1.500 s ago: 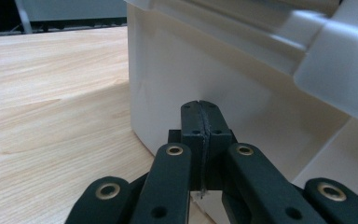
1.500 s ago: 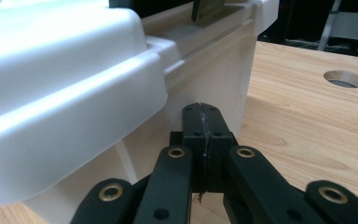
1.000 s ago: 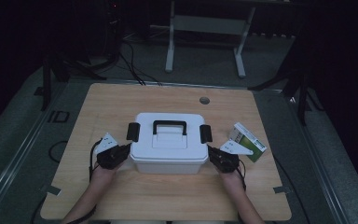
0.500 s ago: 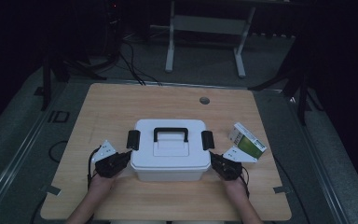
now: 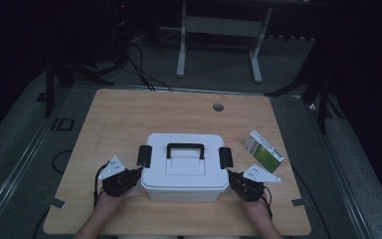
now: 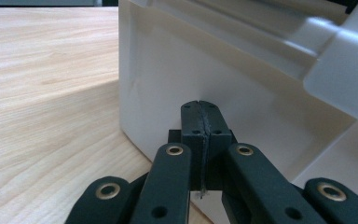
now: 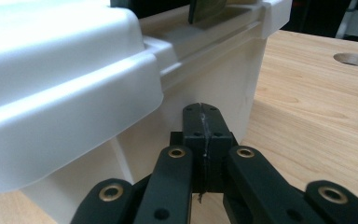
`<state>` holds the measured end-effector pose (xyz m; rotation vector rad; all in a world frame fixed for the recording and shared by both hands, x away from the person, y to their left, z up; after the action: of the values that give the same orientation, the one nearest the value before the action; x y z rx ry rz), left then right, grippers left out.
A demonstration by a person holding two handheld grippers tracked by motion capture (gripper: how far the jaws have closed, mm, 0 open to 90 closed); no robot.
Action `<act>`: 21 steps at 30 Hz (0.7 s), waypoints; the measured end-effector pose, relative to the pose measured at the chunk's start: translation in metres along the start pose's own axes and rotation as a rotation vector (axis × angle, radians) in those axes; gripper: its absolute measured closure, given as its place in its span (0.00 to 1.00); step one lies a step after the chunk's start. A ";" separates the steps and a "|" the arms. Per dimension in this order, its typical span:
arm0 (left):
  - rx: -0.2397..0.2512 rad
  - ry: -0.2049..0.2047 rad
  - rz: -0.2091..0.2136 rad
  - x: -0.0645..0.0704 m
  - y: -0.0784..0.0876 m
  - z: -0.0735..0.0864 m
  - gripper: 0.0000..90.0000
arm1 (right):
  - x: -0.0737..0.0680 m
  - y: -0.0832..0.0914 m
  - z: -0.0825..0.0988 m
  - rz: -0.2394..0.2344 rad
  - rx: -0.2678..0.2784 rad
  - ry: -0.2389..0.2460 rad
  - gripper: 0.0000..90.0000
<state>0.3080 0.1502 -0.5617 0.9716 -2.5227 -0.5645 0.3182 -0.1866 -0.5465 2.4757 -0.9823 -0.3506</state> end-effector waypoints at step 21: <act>-0.017 -0.038 0.056 0.024 -0.003 0.004 1.00 | -0.001 0.025 0.016 -0.004 0.018 -0.026 1.00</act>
<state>0.2915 0.1329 -0.5614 0.8887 -2.5659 -0.5917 0.2969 -0.2071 -0.5481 2.4956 -0.9946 -0.3779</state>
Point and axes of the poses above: each handheld gripper's, and its own axes: y roughly backward along the jaws, z roughly out of its underside, x roughly to its right, the point moved 6 cm from there along -y, roughly forward along the jaws, and after that the axes turned 9 degrees about -x, right-handed, at the moved point
